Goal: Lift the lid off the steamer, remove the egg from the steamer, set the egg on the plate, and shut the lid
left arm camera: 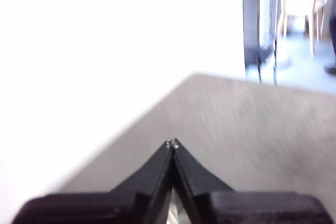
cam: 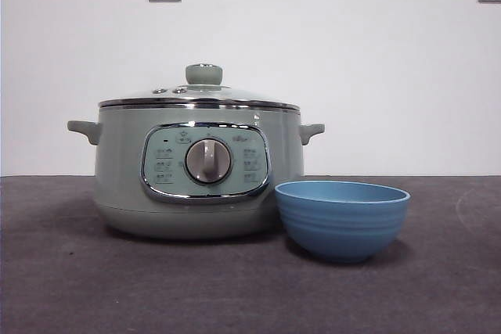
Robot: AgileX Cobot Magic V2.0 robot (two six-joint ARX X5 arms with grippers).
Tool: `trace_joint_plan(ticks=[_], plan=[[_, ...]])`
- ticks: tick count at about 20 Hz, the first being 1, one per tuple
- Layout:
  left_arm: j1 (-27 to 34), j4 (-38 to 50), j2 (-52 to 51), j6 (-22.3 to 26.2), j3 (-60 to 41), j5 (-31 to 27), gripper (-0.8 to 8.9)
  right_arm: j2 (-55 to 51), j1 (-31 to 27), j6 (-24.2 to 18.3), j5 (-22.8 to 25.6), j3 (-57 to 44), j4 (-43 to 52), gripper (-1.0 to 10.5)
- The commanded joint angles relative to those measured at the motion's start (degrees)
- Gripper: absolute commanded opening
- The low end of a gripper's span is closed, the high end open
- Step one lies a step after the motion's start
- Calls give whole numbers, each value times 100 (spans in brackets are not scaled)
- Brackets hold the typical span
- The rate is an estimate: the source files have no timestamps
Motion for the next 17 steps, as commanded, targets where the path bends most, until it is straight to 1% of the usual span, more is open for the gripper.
trace_joint_plan(ticks=[1, 3, 5, 6, 8, 9, 12, 15, 17], plan=[[514, 614, -389, 216, -522, 122, -4, -4, 7, -26, 13, -39, 13, 2], [931, 1276, -916, 214, -1314, 68, -4, -4, 7, -26, 13, -39, 13, 2], [1263, 1961, -1604, 214, -2446, 2, -4, -4, 7, -26, 15, -39, 13, 2], [1403, 2247, -1965, 210, -3075, -195, -4, -4, 7, -26, 15, -39, 13, 2], [1541, 2557, -2583, 173, -4172, -719, -4, -4, 7, -26, 13, -39, 13, 2], [1572, 2597, -2848, 140, -4631, -892, -4, -4, 7, -26, 15, -39, 13, 2], [1681, 2933, -3679, -63, -6113, -1064, -4, -4, 7, -26, 15, -39, 13, 2], [1790, 3687, -4393, -859, -7416, -1961, -4, -4, 7, -26, 15, -39, 13, 2], [1814, 4083, -4728, -1134, -8054, -2297, -3, -4, 7, -26, 15, -39, 13, 2]])
